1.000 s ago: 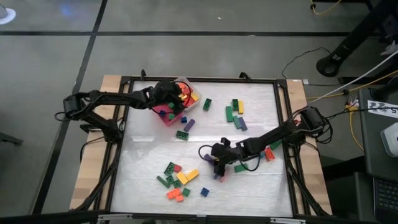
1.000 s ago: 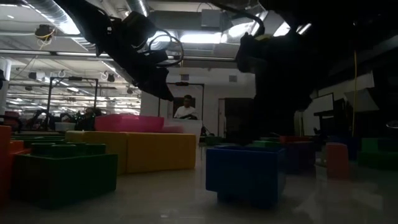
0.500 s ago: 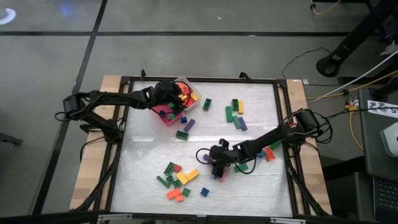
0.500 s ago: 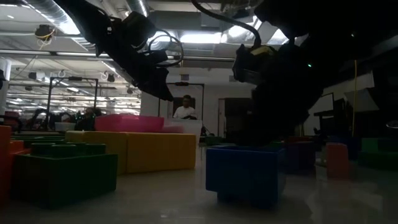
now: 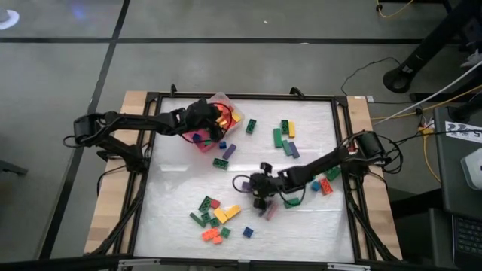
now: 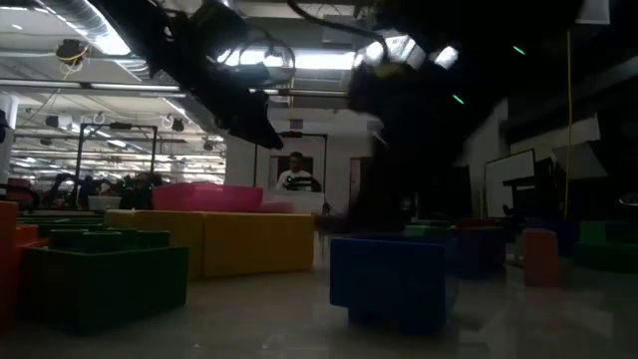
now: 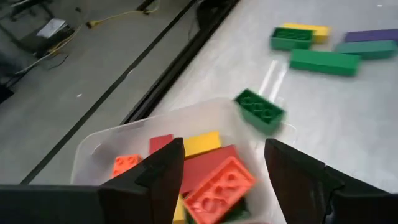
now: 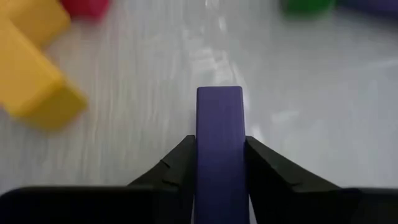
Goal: Sort blocks by size
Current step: Put the big purple block into the white bin, then put the big green game piece into the white bin
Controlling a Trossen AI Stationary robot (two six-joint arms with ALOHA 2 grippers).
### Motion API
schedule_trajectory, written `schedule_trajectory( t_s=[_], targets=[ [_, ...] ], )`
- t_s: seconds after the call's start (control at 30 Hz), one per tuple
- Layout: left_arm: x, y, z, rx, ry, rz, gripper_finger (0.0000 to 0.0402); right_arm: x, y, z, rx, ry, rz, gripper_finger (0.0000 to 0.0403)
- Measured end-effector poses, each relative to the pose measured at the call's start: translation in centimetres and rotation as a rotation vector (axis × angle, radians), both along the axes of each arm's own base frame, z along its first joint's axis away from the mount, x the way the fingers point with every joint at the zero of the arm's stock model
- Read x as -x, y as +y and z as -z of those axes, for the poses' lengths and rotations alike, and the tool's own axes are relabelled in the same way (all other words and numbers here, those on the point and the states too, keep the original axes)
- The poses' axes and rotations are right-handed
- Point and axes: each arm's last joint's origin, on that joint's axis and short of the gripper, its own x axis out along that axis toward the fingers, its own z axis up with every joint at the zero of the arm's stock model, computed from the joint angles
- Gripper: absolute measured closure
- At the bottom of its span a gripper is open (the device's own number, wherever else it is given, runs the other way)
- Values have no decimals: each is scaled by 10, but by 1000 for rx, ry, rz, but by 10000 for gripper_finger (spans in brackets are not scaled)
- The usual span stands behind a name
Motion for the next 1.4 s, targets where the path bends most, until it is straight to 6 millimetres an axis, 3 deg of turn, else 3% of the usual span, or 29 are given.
schedule_trajectory(
  t_s=[0.27,0.5,0.63,0.77,0.9,1.03,1.27,1.4],
  targets=[
    [18,-44,-16,96,47,86,192,-41,-55,-49,267,-31,-92,297],
    [41,-80,-21,245,112,104,192,-63,-141,-94,489,-120,29,282],
    [45,-96,-20,266,139,148,192,-62,-193,-106,481,-235,117,284],
    [43,-105,-17,258,157,194,192,-60,-232,-99,399,-317,61,284],
    [40,-109,-14,265,160,203,192,-60,-252,-89,336,-375,-4,269],
    [34,-110,-9,264,164,201,192,-63,-259,-77,302,-382,31,256],
    [23,-110,5,240,221,222,192,-63,-259,-74,298,-370,35,233],
    [10,-111,17,176,258,283,192,-61,-258,-83,301,-387,47,225]
  ],
)
